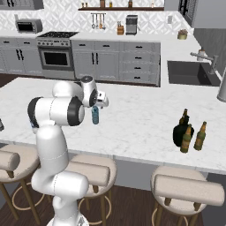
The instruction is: Move the plastic bottles in the middle to the plastics group, and the glass bottles in the middle to the glass group.
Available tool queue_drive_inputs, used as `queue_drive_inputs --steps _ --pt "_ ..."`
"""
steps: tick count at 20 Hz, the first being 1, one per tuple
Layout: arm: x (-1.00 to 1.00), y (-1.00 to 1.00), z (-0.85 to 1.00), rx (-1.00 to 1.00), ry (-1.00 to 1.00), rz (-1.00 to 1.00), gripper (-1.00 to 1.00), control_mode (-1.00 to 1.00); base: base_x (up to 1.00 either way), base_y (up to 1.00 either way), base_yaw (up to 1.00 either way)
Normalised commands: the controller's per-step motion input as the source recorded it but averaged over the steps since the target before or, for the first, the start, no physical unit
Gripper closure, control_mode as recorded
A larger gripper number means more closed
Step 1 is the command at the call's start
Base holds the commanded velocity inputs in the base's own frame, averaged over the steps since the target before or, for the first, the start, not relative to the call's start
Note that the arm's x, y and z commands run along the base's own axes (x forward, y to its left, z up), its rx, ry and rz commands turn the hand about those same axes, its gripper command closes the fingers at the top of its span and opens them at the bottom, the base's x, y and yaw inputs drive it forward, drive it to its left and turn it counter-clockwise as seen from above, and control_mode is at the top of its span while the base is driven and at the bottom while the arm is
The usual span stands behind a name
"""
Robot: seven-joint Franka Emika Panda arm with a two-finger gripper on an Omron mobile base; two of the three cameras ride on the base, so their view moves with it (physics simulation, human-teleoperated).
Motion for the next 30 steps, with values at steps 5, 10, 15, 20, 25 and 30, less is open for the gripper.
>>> queue_drive_inputs --steps 5,10,15,20,25,30 --pt "0.0 0.0 0.0 0.0 0.0 0.0 1.0 -1.0 0.0 0.0 0.0" --pt "-0.01 0.0 0.0 0.0 0.0 0.0 1.0 -1.0 0.0 0.0 0.0" --pt "-0.2 0.0 0.13 0.0 -0.02 0.0 1.0 -1.0 0.0 0.0 0.0" --pt "-0.65 0.12 0.45 0.01 -0.12 0.02 1.0 -1.0 0.0 0.0 0.0" --pt "-0.9 0.53 0.22 0.02 -0.01 0.19 1.0 -1.0 0.0 0.0 0.0" --pt "-0.59 0.94 0.24 0.0 0.04 0.36 1.0 -1.0 0.0 0.0 0.0"
